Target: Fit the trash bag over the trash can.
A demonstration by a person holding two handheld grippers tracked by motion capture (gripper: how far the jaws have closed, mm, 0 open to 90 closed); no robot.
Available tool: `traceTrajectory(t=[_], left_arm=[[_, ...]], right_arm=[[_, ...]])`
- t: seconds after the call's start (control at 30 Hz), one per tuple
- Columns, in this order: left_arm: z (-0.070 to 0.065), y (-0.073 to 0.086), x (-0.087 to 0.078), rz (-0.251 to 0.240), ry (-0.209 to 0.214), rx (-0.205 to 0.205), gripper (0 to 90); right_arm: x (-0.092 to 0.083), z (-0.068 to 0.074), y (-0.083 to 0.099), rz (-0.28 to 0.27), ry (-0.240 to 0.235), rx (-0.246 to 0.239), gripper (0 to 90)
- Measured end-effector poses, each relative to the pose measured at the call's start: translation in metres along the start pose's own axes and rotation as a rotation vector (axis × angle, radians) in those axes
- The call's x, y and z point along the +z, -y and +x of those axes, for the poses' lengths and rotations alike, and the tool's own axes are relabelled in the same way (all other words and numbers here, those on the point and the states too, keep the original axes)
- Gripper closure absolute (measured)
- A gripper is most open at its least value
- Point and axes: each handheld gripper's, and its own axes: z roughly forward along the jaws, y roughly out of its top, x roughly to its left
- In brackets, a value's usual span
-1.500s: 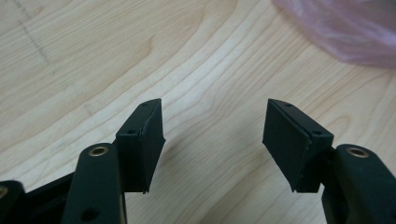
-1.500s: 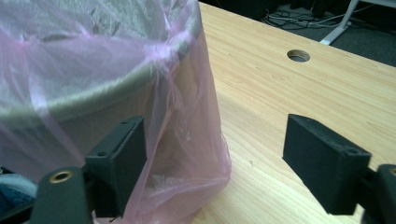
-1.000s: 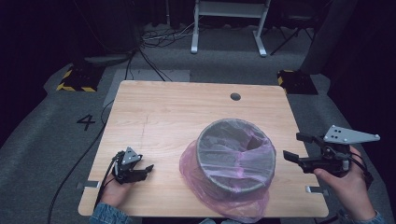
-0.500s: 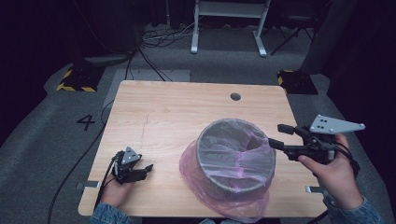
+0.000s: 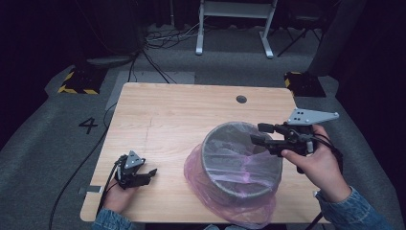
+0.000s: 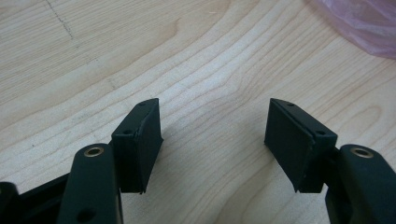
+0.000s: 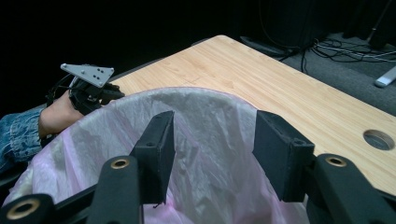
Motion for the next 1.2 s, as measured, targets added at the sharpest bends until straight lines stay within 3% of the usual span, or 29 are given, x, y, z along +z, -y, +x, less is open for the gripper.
traceTrajectory(t=[0.3,0.53,0.73,0.97,1.2], left_arm=[[0.0,0.0,0.0,-0.001,0.0,-0.002,36.1],[0.0,0.0,0.0,-0.001,0.001,-0.005,36.1],[0.0,0.0,0.0,-0.001,0.0,-0.005,36.1],[0.0,0.0,0.0,-0.001,-0.002,0.003,36.0],[0.0,0.0,0.0,-0.001,0.0,-0.002,35.9]], right_arm=[[0.02,0.011,-0.012,0.021,-0.021,-0.039,49.2],[0.042,0.018,-0.012,0.026,-0.031,-0.023,53.0],[0.068,0.023,-0.005,0.076,-0.03,-0.023,53.8],[0.095,0.019,0.005,0.146,-0.024,-0.037,50.0],[0.107,0.012,0.016,0.187,-0.015,-0.038,44.9]])
